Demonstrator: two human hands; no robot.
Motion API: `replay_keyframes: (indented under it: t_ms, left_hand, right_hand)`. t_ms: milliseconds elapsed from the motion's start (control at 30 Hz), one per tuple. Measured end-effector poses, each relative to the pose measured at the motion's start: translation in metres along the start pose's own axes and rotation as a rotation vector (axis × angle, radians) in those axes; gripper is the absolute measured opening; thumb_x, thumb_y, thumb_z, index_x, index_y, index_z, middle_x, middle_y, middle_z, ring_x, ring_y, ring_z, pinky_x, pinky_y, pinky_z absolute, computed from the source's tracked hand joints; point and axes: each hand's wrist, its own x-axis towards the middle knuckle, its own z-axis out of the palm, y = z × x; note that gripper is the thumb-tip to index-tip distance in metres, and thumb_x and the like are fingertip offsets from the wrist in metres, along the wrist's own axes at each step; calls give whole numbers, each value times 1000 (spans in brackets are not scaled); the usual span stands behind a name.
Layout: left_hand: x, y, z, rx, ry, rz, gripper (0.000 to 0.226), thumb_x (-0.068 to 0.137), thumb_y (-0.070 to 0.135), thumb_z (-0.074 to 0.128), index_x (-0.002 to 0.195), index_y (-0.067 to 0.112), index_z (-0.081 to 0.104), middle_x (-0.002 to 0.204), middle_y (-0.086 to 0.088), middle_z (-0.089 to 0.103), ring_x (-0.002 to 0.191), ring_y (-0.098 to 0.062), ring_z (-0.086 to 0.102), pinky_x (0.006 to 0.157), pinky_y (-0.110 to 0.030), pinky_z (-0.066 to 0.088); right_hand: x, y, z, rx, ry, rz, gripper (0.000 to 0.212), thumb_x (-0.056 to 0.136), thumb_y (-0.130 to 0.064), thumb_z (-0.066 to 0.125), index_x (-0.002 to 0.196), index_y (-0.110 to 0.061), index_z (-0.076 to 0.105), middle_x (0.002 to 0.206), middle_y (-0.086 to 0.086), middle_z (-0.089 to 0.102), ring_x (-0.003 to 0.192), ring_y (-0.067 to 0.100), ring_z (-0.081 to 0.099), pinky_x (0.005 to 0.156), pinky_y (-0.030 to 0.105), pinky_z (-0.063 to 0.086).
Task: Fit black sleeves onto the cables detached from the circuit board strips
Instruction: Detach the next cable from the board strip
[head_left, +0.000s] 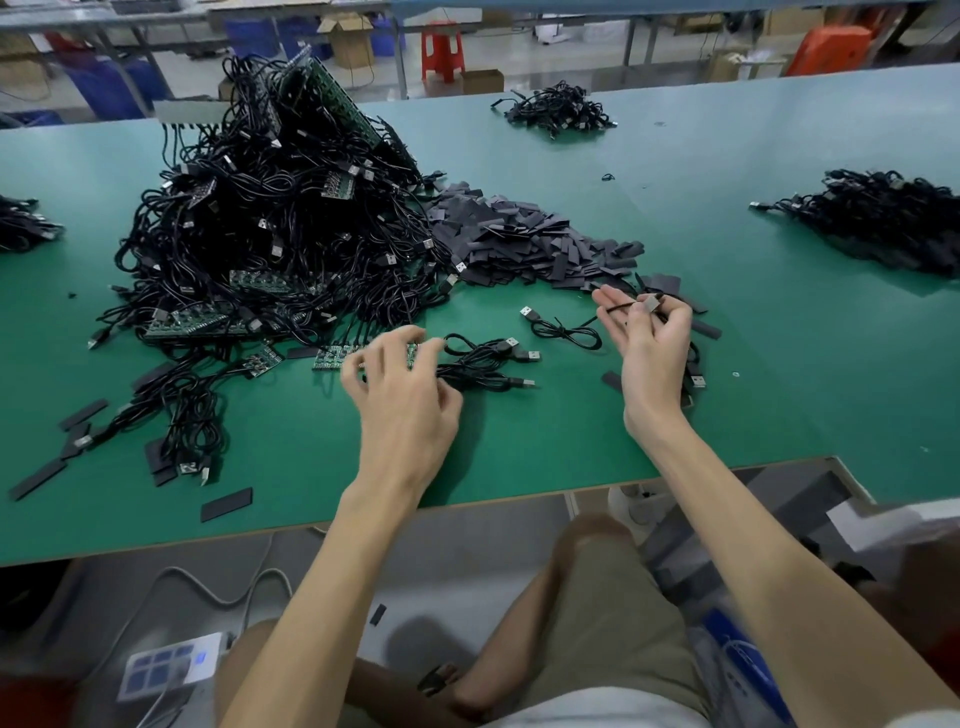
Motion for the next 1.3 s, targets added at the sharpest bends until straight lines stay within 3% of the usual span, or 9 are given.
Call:
replay_keyframes:
  t_ms: [133, 200, 433, 600, 767, 967, 1100, 1300]
  left_hand:
    - [5, 30, 9, -168, -208, 358, 37, 96, 16, 59, 133, 18, 63, 137, 0, 59, 128, -17, 46, 115, -38, 28]
    - [7, 41, 19, -183, -334, 433, 37, 101, 21, 54, 138, 19, 60, 145, 2, 55, 135, -19, 46, 117, -35, 28]
    - [30, 13, 29, -70, -313, 222, 39, 106, 28, 43, 142, 21, 57, 150, 0, 52, 139, -22, 45, 119, -37, 29]
    - [38, -4, 31, -14, -274, 78, 38, 104, 24, 46, 139, 16, 61, 147, -5, 55, 133, -26, 50, 114, -40, 36]
    - [45, -5, 36, 21, -214, -77, 39, 104, 24, 45, 139, 13, 59, 146, -10, 52, 133, -30, 47, 113, -40, 31]
    - [50, -5, 38, 19, -178, -103, 38, 104, 22, 45, 137, 11, 60, 143, -11, 53, 131, -31, 47, 112, -40, 29]
    - [47, -2, 37, -17, -177, -95, 38, 107, 21, 43, 140, 10, 57, 147, -13, 51, 138, -30, 43, 116, -39, 24]
    - [43, 8, 31, -162, -128, 54, 31, 102, 10, 52, 129, 4, 64, 131, -12, 63, 123, -31, 54, 111, -42, 37]
  right_hand:
    - [-1, 0, 0, 0, -18, -12, 8, 111, -11, 37, 105, -14, 41, 121, 15, 69, 110, 21, 73, 94, 30, 57]
    - [-1, 1, -1, -13, -14, -28, 6, 111, -13, 40, 109, -10, 45, 118, 15, 71, 108, 23, 73, 94, 33, 58]
    - [-2, 1, -5, 9, 47, -22, 10, 109, -13, 48, 112, -4, 52, 99, 14, 77, 95, 29, 76, 81, 37, 63]
    - [-2, -1, -5, -7, 41, -21, 10, 107, -16, 54, 109, -8, 58, 87, 10, 76, 83, 31, 77, 65, 32, 61]
    - [-1, 2, -8, -19, 54, -2, 10, 106, -13, 55, 107, -10, 65, 83, 8, 70, 72, 25, 74, 58, 27, 56]
    - [1, 6, -8, -132, -6, 24, 25, 98, -10, 67, 118, -24, 66, 104, -1, 67, 77, 14, 74, 66, 22, 55]
    - [1, 7, -5, -204, -73, 34, 34, 98, -5, 64, 131, -14, 61, 97, -1, 71, 78, 10, 72, 63, 21, 53]
    - [-1, 3, -2, -247, -170, 31, 23, 106, -7, 50, 128, -7, 57, 100, 3, 78, 84, 22, 76, 61, 25, 51]
